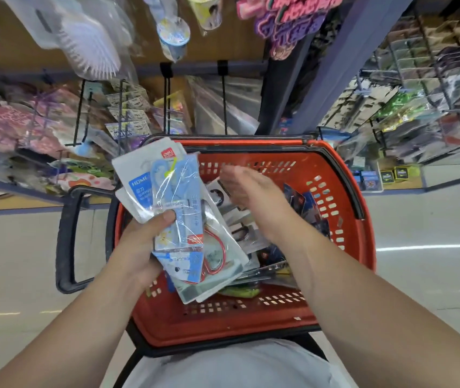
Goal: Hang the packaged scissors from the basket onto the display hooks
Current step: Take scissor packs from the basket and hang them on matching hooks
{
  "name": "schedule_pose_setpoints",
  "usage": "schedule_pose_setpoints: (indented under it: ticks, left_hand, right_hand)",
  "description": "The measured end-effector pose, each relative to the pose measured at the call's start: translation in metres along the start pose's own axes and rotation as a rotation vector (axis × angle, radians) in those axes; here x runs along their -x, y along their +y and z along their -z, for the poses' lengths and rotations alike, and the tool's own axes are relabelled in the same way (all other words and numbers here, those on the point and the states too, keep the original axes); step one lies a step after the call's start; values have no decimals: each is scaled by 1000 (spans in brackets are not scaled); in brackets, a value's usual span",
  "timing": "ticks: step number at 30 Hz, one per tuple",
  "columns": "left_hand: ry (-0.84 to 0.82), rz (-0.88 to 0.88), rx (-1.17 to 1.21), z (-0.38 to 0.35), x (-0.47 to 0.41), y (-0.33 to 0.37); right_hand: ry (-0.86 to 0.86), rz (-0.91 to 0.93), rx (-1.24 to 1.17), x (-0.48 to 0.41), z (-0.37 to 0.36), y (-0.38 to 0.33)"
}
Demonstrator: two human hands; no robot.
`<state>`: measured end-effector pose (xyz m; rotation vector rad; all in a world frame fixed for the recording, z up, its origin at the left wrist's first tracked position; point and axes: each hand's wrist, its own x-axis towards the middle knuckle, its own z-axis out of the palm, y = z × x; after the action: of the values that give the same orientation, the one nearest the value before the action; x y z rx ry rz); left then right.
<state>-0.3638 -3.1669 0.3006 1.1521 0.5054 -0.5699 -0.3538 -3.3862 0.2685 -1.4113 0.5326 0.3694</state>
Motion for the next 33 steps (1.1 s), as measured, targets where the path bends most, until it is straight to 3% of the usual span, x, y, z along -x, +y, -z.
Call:
schedule_pose_setpoints:
  ticks: [2,6,12,16,23,33]
  left_hand:
    - [-5,-42,-44,6,4,11]
    - [37,-115,-115,15,21,25]
    - [78,-140,-130,30,41,35]
    - [88,-149,-78,36,43,37]
    - [73,-118,5,32,44,36]
    - [0,-141,185,-6,71,62]
  right_hand:
    - [186,-61,259,-29,17,13]
    - [143,-292,787,-55,21,47]
    - [256,-262,899,-51,-4,67]
    - [257,-244,803,-50,-5,66]
    - [296,-35,234,-15,22,35]
    - [361,342,-19,59,43,-51]
